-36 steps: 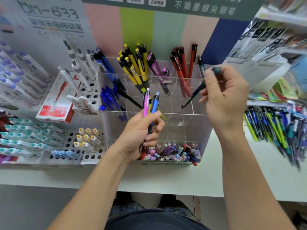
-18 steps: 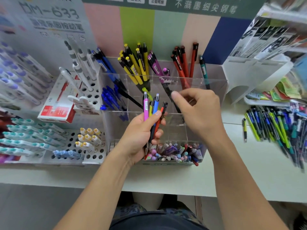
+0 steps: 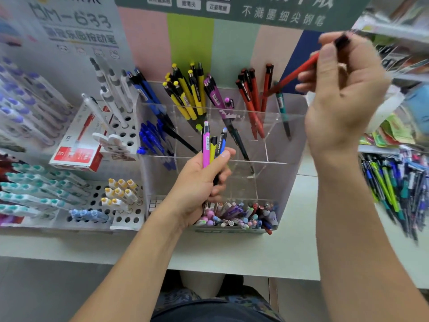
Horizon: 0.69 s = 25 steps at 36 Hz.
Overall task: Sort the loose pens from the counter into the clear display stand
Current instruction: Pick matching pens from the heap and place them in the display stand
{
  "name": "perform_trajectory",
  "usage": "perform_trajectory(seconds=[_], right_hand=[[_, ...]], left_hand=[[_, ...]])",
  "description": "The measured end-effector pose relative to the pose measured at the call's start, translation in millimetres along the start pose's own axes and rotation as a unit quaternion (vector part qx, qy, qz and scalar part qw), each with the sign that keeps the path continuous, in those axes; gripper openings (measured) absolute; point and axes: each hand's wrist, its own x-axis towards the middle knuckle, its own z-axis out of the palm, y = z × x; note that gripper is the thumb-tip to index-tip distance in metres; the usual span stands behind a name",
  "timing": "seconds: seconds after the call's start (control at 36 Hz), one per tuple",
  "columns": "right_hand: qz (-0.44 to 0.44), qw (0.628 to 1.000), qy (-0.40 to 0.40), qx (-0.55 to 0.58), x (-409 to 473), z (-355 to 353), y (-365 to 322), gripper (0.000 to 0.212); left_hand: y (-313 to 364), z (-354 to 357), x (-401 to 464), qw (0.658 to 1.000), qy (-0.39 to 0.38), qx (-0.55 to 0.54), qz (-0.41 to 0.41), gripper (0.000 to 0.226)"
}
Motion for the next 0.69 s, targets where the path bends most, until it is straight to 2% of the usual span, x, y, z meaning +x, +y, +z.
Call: perform_trajectory(seconds=[0.08, 0.14, 0.22, 0.33, 0.44, 0.5, 0.56, 0.64, 0.69], right_hand=[[-0.024, 0.987, -0.077, -0.142, 12, 13, 18, 0.021], [-0.013, 0.970, -0.151, -0.189, 12, 22, 25, 0.020], [0.007, 0.951, -0.196, -0.237, 10, 33, 32, 0.017], [0.015, 0.951, -0.150, -0.268, 3, 37, 28, 0.019], [0.006, 0.970, -0.091, -0.224, -28, 32, 1, 0.013], [0.024, 0.977, -0.089, -0.191, -45, 28, -11, 0.009], [0.075, 0.973, -0.152, -0.157, -56, 28, -16, 0.015], [0.156, 0.930, -0.307, -0.126, -65, 34, -15, 0.020], [0.182, 0.912, -0.356, -0.091, -65, 37, -12, 0.016]], left_hand=[[3, 3, 1, 0.998, -0.019, -0.062, -0.028, 0.032], [3, 3, 1, 0.995, -0.031, -0.091, -0.036, 0.038], [4, 2, 0, 0.992, -0.040, -0.117, -0.041, 0.041], [6, 1, 1, 0.993, -0.029, -0.109, -0.030, 0.040], [9, -5, 2, 0.996, -0.019, -0.086, -0.006, 0.039], [11, -8, 0, 0.997, -0.018, -0.071, -0.001, 0.037], [14, -9, -3, 0.999, -0.023, -0.043, 0.000, 0.031], [17, -9, -7, 0.999, -0.048, 0.025, -0.001, 0.022], [18, -10, -9, 0.998, -0.057, 0.029, -0.007, 0.021]])
